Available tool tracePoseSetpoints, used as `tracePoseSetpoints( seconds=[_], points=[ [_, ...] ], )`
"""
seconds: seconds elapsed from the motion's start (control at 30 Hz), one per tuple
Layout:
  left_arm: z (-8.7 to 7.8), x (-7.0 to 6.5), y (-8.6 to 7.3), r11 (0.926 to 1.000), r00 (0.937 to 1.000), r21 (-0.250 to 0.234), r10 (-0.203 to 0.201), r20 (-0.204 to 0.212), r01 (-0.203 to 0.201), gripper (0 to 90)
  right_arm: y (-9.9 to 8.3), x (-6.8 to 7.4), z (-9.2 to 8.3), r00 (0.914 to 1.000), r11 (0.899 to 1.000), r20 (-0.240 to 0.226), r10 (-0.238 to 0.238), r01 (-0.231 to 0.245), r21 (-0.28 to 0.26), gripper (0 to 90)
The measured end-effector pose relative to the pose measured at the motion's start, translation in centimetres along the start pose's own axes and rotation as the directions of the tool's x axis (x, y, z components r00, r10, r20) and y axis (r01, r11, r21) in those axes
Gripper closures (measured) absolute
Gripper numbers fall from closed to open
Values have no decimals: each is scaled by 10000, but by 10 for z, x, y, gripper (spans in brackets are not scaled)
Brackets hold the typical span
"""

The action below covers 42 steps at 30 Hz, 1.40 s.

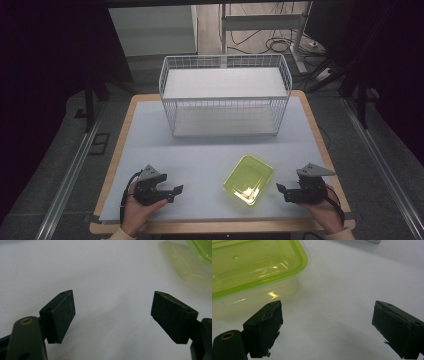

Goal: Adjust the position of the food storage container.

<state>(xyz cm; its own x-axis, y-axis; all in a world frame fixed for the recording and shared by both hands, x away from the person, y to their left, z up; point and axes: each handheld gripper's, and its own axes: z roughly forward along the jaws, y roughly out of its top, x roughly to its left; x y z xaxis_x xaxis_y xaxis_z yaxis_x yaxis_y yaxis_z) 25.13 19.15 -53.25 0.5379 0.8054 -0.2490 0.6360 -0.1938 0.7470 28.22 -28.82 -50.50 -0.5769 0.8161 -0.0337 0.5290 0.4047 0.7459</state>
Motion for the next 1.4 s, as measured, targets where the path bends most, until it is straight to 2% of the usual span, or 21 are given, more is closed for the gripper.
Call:
tracePoseSetpoints(
  seconds=[0.27,0.47,0.57,0.6,0.63,0.83,0.93,0.97,1.07,1.17,1.23,1.27,1.3,1.33,1.37,1.4],
  points=[
    [-2,1,0,10000,9999,-42,69,-120,-70,192,-1,-5,-7,9996,9994,-172,217,-222,-279,149],
    [-1,1,0,9999,9998,4,122,-170,-122,192,0,-4,-15,9999,9988,-149,-85,77,-492,178],
    [-1,0,0,9999,9998,-64,83,-162,-84,192,2,-5,-21,9987,9980,-489,-165,134,-623,257],
    [-1,0,0,9999,9998,-64,83,-162,-84,192,2,-5,-21,9987,9980,-489,-165,134,-623,257],
    [-2,0,0,9999,9998,-77,88,-159,-89,192,3,-5,-24,9979,9976,-623,-190,148,-673,300],
    [-2,0,0,9999,9998,-62,81,-178,-82,192,5,-5,-29,9952,9983,-957,-204,150,-569,388],
    [-2,0,0,10000,9998,-64,75,-203,-76,192,7,0,-32,9913,9970,-1163,-621,562,-531,458],
    [-2,0,0,10000,9998,-64,75,-203,-76,192,7,0,-32,9913,9970,-1163,-621,562,-531,458],
    [-2,0,0,10000,9997,-46,87,-215,-88,191,8,4,-34,9855,9954,-1447,-887,824,-495,547],
    [-1,1,0,9999,9997,-33,102,-207,-102,191,10,11,-35,9739,9923,-1913,-1225,1170,-398,715],
    [-1,1,0,9999,9997,-24,105,-215,-106,191,11,13,-36,9628,9890,-2261,-1476,1445,-305,821],
    [-1,1,0,9999,9997,-24,105,-215,-106,191,11,13,-36,9628,9890,-2261,-1476,1445,-305,821],
    [-1,1,0,9999,9997,-22,101,-216,-102,191,13,17,-37,9520,9850,-2539,-1709,1713,-208,883],
    [-1,1,0,9999,9997,-22,101,-216,-102,190,13,17,-37,9520,9850,-2539,-1709,1713,-208,883],
    [-1,0,0,10000,9998,-28,93,-202,-94,190,13,21,-37,9408,9809,-2814,-1889,1944,-88,898],
    [-1,0,0,10000,9998,-28,93,-202,-94,190,13,21,-37,9408,9809,-2814,-1889,1944,-88,898]
  ],
)
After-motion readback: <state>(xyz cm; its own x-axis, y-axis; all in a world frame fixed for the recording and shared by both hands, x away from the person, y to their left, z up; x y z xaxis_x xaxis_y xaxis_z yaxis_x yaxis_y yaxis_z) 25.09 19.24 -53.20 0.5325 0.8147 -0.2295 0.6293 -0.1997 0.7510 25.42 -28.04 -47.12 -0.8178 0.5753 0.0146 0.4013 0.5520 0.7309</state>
